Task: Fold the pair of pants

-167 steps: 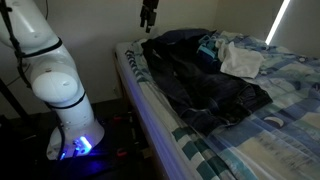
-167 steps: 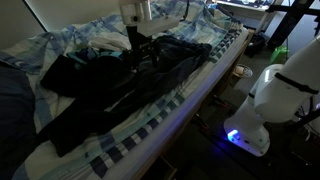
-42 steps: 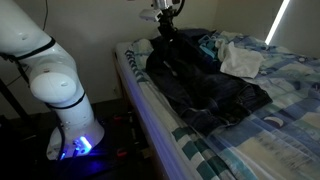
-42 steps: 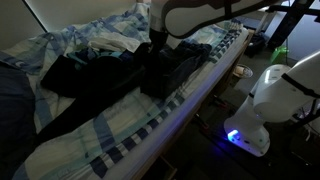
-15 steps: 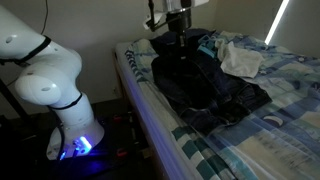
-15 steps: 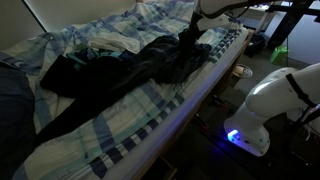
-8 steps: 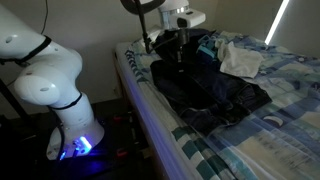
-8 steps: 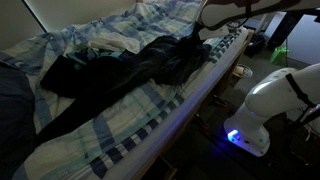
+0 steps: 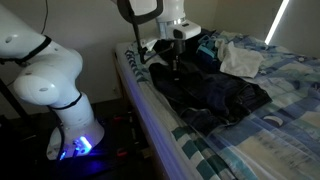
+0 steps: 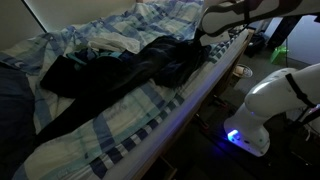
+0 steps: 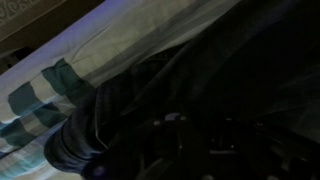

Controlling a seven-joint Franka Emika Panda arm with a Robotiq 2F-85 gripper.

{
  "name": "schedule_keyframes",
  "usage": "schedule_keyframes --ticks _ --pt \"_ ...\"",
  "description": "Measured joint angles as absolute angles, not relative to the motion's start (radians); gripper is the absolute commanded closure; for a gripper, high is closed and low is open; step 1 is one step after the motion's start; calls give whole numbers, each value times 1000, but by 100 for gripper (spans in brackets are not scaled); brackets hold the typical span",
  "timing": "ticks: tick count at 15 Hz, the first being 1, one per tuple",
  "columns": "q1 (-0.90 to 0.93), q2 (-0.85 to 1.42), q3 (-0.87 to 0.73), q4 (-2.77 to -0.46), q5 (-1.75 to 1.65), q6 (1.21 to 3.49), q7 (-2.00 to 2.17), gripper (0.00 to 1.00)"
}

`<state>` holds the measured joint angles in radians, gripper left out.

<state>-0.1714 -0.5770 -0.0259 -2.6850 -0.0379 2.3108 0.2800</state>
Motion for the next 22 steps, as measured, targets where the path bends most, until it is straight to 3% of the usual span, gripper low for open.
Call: schedule_keyframes --ticks 6,12,22 --pt "-144 -624 21 -2631 -39 2145 277 2" --pt "-79 -706 87 -2498 -37 1864 275 0" --pt "158 -547 140 -2348 26 1869 40 0"
